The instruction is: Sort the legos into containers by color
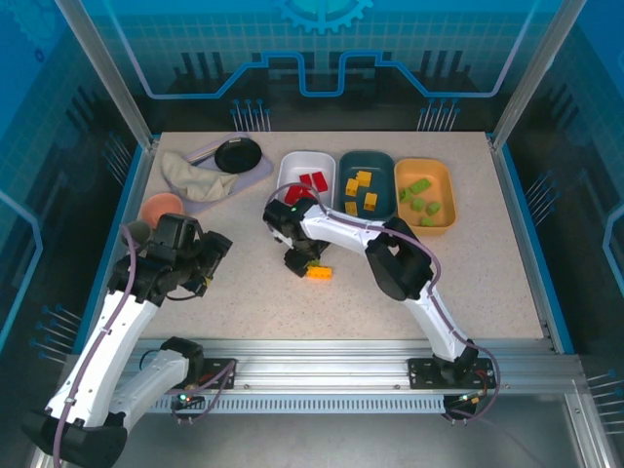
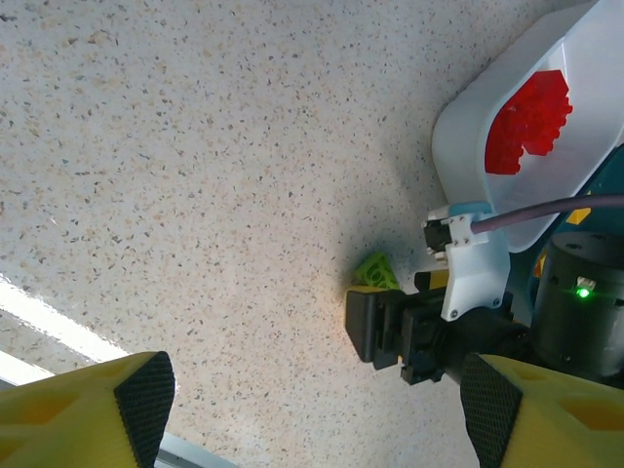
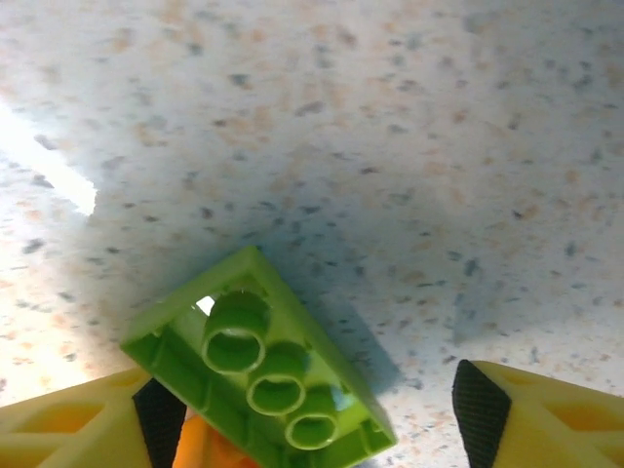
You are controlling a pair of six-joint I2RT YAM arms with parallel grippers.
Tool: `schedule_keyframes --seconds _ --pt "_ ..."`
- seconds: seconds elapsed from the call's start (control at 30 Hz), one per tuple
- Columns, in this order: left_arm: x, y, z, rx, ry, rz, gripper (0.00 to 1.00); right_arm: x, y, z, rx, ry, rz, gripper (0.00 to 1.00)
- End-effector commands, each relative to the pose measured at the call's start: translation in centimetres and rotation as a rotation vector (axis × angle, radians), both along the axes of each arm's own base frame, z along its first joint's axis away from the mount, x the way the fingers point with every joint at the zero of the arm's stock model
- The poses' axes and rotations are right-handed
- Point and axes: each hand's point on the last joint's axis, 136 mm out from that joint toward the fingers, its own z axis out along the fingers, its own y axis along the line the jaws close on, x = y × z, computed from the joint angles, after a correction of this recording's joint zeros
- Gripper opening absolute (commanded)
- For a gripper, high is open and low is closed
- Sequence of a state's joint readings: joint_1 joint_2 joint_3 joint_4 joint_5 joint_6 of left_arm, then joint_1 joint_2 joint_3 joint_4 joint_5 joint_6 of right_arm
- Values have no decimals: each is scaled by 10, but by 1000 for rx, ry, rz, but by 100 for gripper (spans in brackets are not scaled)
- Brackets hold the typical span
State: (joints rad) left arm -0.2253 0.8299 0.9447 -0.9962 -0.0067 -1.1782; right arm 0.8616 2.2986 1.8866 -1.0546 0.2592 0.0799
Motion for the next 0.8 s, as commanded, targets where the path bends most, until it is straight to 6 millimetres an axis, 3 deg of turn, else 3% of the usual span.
schedule_keyframes --seconds 0.0,0.53,0.67,0.77 --pt "1 -8 0 -25 -11 -40 81 12 -9 -3 -8 4 -46 70" --pt "2 -22 -3 -49 -20 -113 80 14 -16 -29 17 72 -81 42" --pt "3 -33 -4 -55 -35 -159 80 17 -16 -26 32 41 -66 33" --pt "6 -45 -4 -69 -56 -202 80 25 -13 0 75 -30 -62 29"
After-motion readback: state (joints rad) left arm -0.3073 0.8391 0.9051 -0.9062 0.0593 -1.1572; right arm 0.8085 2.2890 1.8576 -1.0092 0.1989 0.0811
